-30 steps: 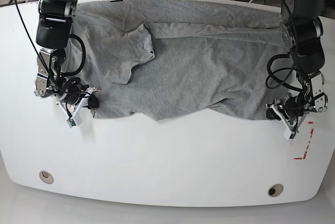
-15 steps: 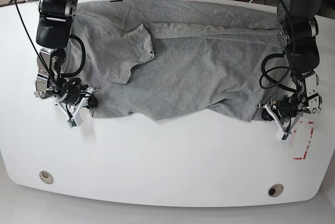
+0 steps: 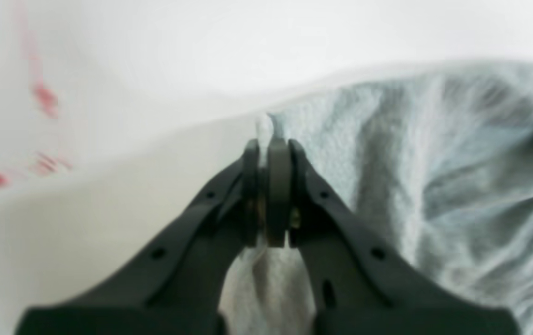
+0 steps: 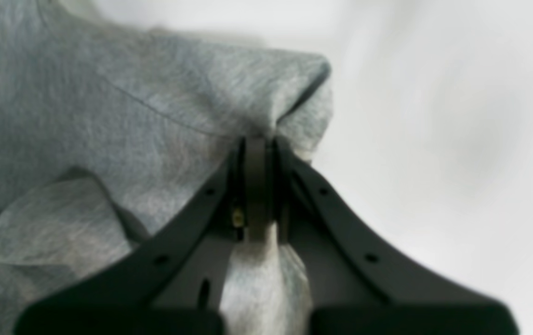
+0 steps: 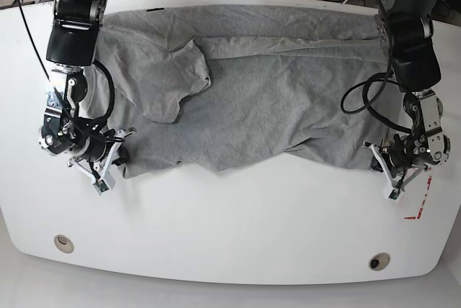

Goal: Layout the t-shirt on the table in an organized manner, then fold the t-shirt properly
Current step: 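Lift the shirt's hem edge with both grippers and fold it over toward the robot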

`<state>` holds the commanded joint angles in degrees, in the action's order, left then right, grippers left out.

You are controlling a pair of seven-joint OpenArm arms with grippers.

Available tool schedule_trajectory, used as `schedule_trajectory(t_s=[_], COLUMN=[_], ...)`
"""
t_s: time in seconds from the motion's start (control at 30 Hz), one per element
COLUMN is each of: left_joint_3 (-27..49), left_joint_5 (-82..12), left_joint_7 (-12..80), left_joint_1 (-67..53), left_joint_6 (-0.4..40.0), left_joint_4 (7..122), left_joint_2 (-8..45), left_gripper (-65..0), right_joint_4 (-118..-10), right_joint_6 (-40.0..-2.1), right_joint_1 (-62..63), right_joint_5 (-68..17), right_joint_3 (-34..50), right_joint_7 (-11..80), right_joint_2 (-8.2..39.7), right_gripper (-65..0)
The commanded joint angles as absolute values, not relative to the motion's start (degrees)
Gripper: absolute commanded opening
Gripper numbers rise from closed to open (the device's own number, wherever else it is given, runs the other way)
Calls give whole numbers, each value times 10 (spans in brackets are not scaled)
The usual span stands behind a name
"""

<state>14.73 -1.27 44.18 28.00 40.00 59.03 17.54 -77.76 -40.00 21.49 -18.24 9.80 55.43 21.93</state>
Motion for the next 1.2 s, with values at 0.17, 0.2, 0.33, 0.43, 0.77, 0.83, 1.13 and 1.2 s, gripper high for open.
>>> schedule_trajectory(t_s=[0.17,0.2,0.33,0.43,0.77,0.83,1.13,1.2], left_joint_3=[147,147,147,149,247,255,256,256], left_joint_5=[-13,-13,-13,-13,-14,-14,-14,-14], left_joint_7=[442,442,442,455,494,499,508,511], left_joint_1=[264,258,241,233,231,231,219,216], left_joint_6=[400,400,400,400,400,400,400,400], left_joint_4=[625,636,672,694,731,731,732,746], left_joint_2=[176,176,176,188,190,191,191,191], left_gripper=[-650,-650,-650,-650,-650,-650,-650,-650], right_joint_4=[-816,-829,-873,-886,-943,-951,-960,-973], right_joint_6=[-400,-400,-400,-400,-400,-400,-400,-400], right_joint_1=[214,206,189,175,129,123,121,111], right_joint_5=[-182,-182,-182,-180,-182,-182,-182,-182], right_joint_3=[103,114,132,133,171,172,175,175], right_joint_7=[579,587,592,592,592,592,625,625], right_joint_2=[219,219,216,218,220,220,220,220], right_gripper=[-650,-650,-650,-650,-650,-650,-650,-650])
